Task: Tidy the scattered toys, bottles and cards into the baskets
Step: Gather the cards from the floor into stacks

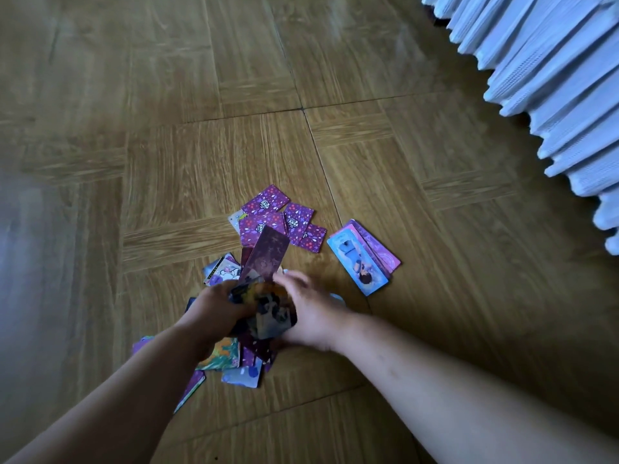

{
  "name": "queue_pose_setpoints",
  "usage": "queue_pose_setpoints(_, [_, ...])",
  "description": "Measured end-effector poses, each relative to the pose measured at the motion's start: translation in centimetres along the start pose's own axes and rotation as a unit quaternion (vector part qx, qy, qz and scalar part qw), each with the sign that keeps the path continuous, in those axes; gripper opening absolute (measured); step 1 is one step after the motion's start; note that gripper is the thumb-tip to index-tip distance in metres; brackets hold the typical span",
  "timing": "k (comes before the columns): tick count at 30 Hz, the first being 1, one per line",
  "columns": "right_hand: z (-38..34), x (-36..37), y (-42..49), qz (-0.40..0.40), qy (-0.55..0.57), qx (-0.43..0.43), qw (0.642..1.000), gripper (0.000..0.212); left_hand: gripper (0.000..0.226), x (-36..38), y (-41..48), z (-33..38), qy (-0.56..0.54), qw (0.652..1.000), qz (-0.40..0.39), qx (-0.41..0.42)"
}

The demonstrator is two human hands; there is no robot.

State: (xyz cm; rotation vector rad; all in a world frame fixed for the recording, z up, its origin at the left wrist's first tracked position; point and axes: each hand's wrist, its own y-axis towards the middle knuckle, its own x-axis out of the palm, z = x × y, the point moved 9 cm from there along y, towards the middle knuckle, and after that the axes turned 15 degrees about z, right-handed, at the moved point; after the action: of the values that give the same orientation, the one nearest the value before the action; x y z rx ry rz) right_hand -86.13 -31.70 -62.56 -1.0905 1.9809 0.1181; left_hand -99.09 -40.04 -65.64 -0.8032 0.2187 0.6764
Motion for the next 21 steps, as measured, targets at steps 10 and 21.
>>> queue_pose_setpoints(10, [-0.6,-3.6,1.5,0.176,0.105,0.052,0.977,0.026,0.021,-1.9,-0.8,6.2,0.036,0.975,0.000,0.217])
queue_pose_setpoints(21, [-1.2,-0.8,0.7,0.110,0.207,0.064,0.970,0.029,0.014,0.1,-1.1,2.3,0.146,0.964,0.029,0.220])
